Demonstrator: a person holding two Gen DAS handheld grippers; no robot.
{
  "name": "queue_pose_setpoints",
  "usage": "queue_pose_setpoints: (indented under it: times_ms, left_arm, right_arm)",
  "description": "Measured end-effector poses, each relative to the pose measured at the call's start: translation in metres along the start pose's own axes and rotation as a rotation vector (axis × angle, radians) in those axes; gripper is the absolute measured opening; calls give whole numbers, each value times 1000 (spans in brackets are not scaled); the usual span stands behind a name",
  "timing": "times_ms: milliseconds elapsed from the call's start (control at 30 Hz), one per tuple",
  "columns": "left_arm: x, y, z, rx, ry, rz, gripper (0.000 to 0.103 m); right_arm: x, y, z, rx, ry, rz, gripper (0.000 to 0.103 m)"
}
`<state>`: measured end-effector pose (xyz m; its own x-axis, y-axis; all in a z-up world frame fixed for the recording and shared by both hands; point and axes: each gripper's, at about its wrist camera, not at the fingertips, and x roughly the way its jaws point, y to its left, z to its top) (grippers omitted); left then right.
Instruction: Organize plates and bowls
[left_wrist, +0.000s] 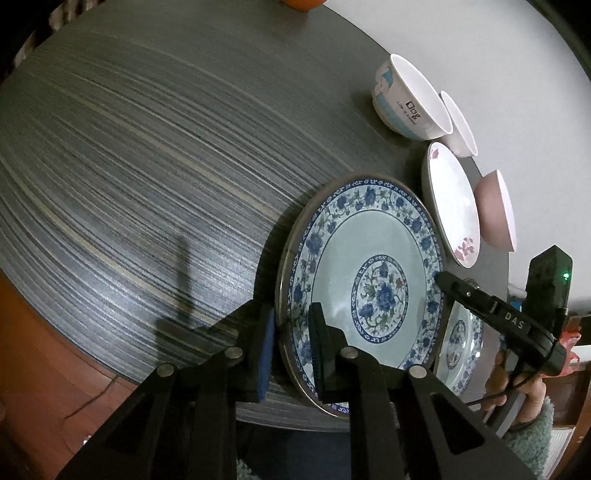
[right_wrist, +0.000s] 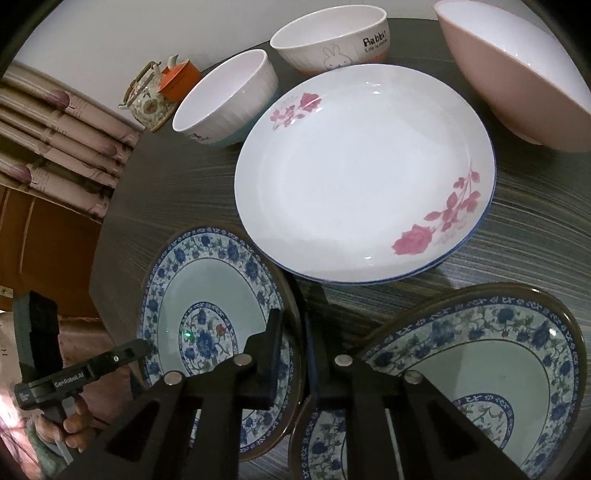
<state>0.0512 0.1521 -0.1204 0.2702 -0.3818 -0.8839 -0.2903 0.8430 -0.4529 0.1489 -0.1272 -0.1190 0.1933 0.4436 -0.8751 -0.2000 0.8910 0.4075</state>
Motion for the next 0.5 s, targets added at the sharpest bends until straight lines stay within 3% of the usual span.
queue_pose_setpoints:
  times_ms: [67,500]
  left_arm:
    - [-1,-1,2,16,-15,22,9]
    - [-26,16,16,12,-148,91,11]
  right_arm:
    - [-1,2,-1,4,-7,-1,12]
    - [-4,36,-30,4,-81,-8,11]
